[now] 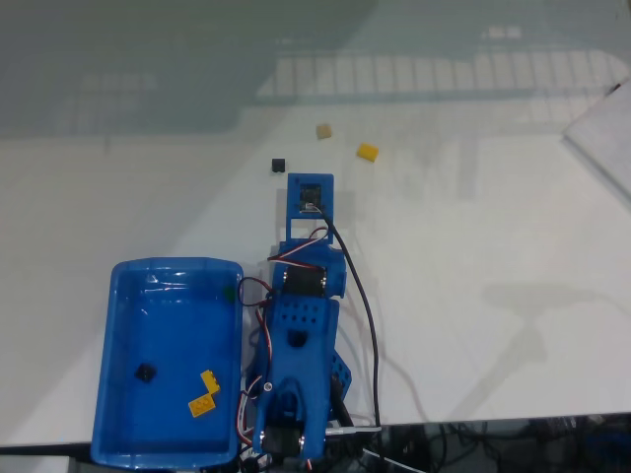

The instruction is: Pick up all the lego then put into the bin

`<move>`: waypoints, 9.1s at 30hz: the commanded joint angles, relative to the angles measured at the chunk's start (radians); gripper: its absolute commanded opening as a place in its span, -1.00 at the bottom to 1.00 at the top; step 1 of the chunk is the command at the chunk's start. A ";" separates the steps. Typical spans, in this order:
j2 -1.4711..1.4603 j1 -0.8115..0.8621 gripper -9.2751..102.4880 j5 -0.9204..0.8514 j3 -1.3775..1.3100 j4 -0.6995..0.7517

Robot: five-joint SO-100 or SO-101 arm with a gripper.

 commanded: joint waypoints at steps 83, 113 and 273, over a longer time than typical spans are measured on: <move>-1.236 -0.209 -0.38 0.204 -0.672 -0.824; -1.658 -0.199 -0.48 0.160 -0.940 -0.853; -2.172 -0.048 -0.47 0.986 -1.758 -0.362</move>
